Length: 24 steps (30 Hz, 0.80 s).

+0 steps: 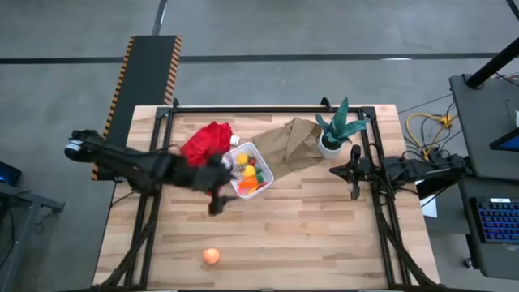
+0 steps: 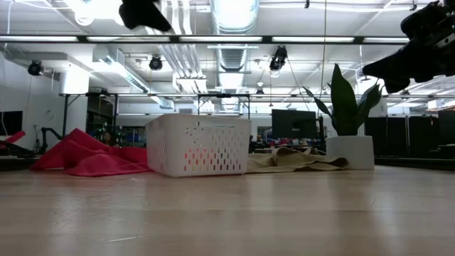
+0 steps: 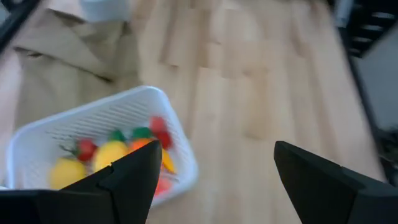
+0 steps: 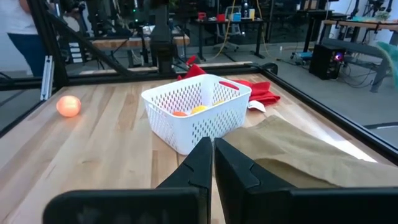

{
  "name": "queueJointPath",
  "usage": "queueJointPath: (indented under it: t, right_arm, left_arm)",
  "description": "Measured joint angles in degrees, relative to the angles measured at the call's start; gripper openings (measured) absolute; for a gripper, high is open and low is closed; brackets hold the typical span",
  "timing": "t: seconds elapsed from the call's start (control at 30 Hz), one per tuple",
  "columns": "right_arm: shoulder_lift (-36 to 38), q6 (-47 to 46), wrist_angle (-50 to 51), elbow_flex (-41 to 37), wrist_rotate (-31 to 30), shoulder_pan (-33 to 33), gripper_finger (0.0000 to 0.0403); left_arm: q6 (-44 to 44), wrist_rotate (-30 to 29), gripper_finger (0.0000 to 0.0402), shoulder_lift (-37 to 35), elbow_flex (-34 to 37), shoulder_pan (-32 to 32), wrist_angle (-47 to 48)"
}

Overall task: Pick and placing Produce into tupperware
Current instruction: Put the toy peach into the white bin

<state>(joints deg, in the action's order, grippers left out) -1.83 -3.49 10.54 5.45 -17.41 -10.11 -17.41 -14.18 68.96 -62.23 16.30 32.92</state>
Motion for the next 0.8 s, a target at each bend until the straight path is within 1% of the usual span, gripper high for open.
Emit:
queueJointPath:
  t: [0.1,0.2,0.33,0.4,0.47,0.57,0.73,0.8]
  right_arm:
    - [-0.15,-0.42,-0.09,0.00,-0.04,-0.02,0.0009]
    - [-0.13,-1.76,-0.06,0.00,-0.17,-0.02,0.0009]
    - [-0.13,-4.24,-0.12,0.00,-0.18,-0.01,0.0009]
    - [-0.15,-5.47,-0.13,0.00,-0.20,0.00,0.0009]
    - [-0.15,-6.19,-0.13,0.00,-0.20,0.00,0.0009]
    - [-0.15,-7.10,-0.13,0.00,-0.16,0.00,0.0009]
    - [-0.15,-7.19,-0.16,0.00,2.29,-0.02,0.0009]
    - [-0.15,-7.19,-0.30,0.00,2.84,-0.02,0.0009]
  left_arm:
    - [-2.92,-1.76,0.0296,-1.34,-0.67,7.18,2.45]
    - [-4.77,-2.64,0.0296,-1.09,-0.73,13.27,2.54]
    - [-4.79,-2.70,0.0296,1.47,-0.52,17.98,2.39]
    - [-4.75,-2.39,0.0296,3.40,-0.51,18.55,2.36]
    - [-4.50,-0.87,0.0296,5.18,-0.80,18.29,2.23]
    - [-1.21,1.97,0.0297,7.76,-1.42,16.84,2.08]
    - [9.43,4.19,0.0305,11.90,-3.74,15.09,2.97]
    - [12.14,4.38,0.0317,13.95,-6.38,14.78,6.68]
